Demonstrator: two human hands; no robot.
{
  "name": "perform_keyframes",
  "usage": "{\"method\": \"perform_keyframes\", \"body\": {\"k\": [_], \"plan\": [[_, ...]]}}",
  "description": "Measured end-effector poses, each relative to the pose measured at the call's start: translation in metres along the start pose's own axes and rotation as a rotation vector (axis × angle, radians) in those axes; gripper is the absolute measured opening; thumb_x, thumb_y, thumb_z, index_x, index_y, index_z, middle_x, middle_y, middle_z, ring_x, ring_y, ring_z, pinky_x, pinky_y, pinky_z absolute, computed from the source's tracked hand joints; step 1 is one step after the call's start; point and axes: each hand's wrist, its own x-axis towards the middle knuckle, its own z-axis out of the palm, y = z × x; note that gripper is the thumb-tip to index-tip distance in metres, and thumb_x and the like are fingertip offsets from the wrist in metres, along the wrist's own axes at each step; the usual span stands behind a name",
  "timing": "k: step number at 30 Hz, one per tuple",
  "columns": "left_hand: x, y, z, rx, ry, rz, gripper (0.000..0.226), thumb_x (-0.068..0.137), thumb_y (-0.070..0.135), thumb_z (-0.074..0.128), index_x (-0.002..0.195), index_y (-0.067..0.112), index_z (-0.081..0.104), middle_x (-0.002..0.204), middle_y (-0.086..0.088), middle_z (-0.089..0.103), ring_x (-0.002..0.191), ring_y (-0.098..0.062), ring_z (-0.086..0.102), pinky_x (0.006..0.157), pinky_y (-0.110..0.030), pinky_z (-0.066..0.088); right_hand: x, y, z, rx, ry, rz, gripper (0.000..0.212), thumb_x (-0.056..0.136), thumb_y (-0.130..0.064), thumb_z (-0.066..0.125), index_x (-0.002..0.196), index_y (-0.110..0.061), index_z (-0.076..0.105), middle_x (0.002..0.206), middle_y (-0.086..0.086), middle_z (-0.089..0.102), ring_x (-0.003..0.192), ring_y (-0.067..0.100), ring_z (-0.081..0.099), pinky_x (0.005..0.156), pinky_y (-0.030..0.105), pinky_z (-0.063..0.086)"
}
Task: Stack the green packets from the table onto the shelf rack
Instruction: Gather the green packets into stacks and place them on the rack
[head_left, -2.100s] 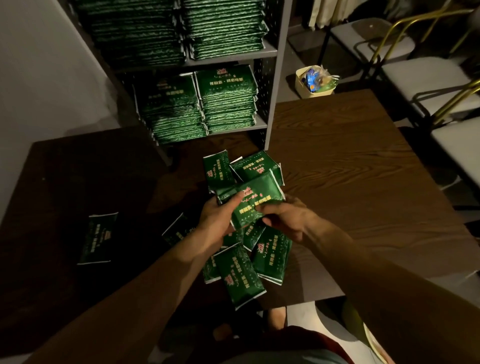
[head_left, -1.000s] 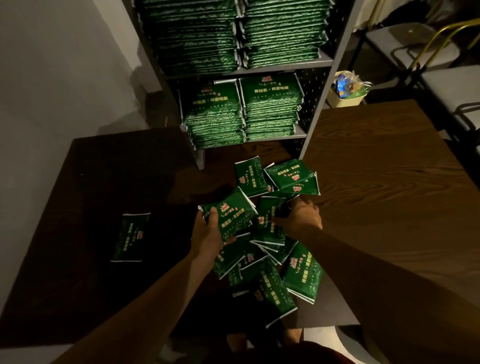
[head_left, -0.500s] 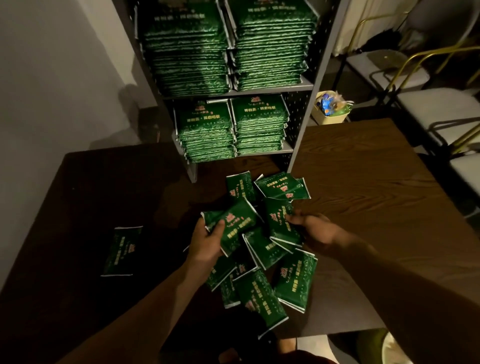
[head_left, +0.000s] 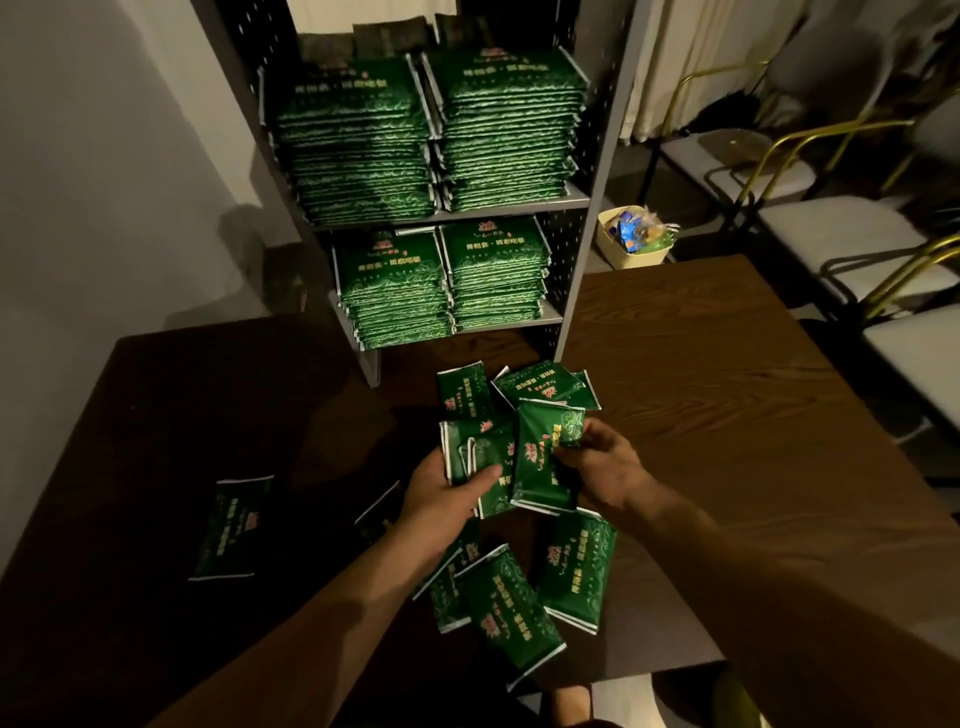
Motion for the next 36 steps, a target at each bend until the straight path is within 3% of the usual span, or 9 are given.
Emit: {"method": "perform_keyframes", "body": {"k": [5,11,15,18,20,23,27,32,36], "plan": [[0.007,-0.001,-0.005,-0.014,0.080,-0.018,0.036,0.090,-0.002,0.069,0.119,0.019,0.064,0.115,-0.004,0.072,0.106,-0.024,0.070,0.097,-0.050,0.055,0.006,0.006,-0.014,-0.042,0.105,0.005,0.030,0.084,0.006,0.070,0.105,-0.015,0.067,0.108,0.013,0.072,0.084,0.022,0.072,0.062,0.031,0.057],[0.010,-0.003,-0.008,-0.086,0.045,-0.033,0.043,0.088,-0.010,0.062,0.119,0.020,0.062,0.113,-0.007,0.073,0.104,-0.026,0.071,0.092,-0.050,0.057,-0.006,0.011,-0.011,-0.122,-0.133,0.042,0.046,0.080,0.018,0.066,0.113,-0.012,0.056,0.122,0.009,0.062,0.102,0.033,0.067,0.072,0.042,0.063],[0.003,-0.002,-0.001,-0.277,0.007,-0.075,0.038,0.091,0.008,0.065,0.127,0.016,0.058,0.123,-0.010,0.068,0.108,-0.028,0.067,0.087,-0.044,0.055,-0.012,0.011,0.006,-0.240,-0.094,0.020,0.033,0.082,0.006,0.072,0.108,-0.009,0.059,0.112,0.013,0.068,0.089,0.028,0.073,0.073,0.039,0.063],[-0.004,-0.003,0.002,-0.026,-0.045,0.052,0.059,0.085,0.002,0.074,0.135,0.021,0.051,0.125,0.004,0.062,0.113,-0.015,0.062,0.089,-0.026,0.055,-0.013,0.014,0.014,-0.395,-0.127,-0.021,0.029,0.082,-0.006,0.077,0.107,-0.011,0.061,0.104,0.010,0.072,0.084,0.021,0.074,0.080,0.039,0.062],[-0.004,-0.004,0.000,0.047,-0.017,0.090,0.058,0.084,-0.013,0.067,0.130,0.020,0.054,0.112,0.006,0.066,0.097,-0.002,0.062,0.066,-0.008,0.051,-0.016,0.012,0.019,-0.676,-0.138,-0.118,0.048,0.074,-0.023,0.087,0.112,-0.020,0.058,0.108,-0.005,0.067,0.096,0.011,0.066,0.085,0.030,0.057],[-0.002,-0.001,-0.013,0.033,0.020,0.068,0.050,0.083,-0.020,0.060,0.116,0.018,0.061,0.109,-0.001,0.071,0.095,-0.008,0.067,0.062,-0.012,0.052,-0.012,0.006,0.018,-0.678,-0.164,-0.175,0.088,0.057,-0.030,0.092,0.130,-0.030,0.043,0.124,-0.010,0.055,0.117,0.010,0.053,0.100,0.033,0.050],[0.007,-0.005,-0.028,0.201,-0.009,0.140,0.044,0.084,-0.016,0.062,0.117,0.014,0.064,0.108,0.003,0.071,0.102,-0.009,0.067,0.070,-0.008,0.051,-0.014,0.000,0.030,-0.682,-0.271,-0.224,0.046,0.078,-0.002,0.079,0.110,-0.031,0.062,0.111,-0.013,0.066,0.108,0.000,0.059,0.100,0.027,0.049],[0.023,-0.024,-0.032,0.380,-0.001,0.205,0.042,0.086,-0.006,0.070,0.109,0.028,0.059,0.106,0.009,0.066,0.109,-0.010,0.063,0.086,-0.014,0.049,-0.002,0.023,0.026,-0.797,-0.083,-0.329,0.040,0.078,-0.008,0.081,0.109,-0.030,0.067,0.100,-0.017,0.067,0.098,0.002,0.063,0.091,0.023,0.052],[0.028,-0.043,-0.026,0.509,-0.056,0.204,0.053,0.089,-0.003,0.065,0.132,0.026,0.052,0.116,0.006,0.060,0.112,-0.013,0.057,0.089,-0.025,0.046,0.005,0.044,0.016,-0.822,-0.028,-0.317,0.046,0.076,-0.013,0.085,0.116,-0.025,0.064,0.104,-0.011,0.063,0.103,0.011,0.063,0.088,0.021,0.049]]}}
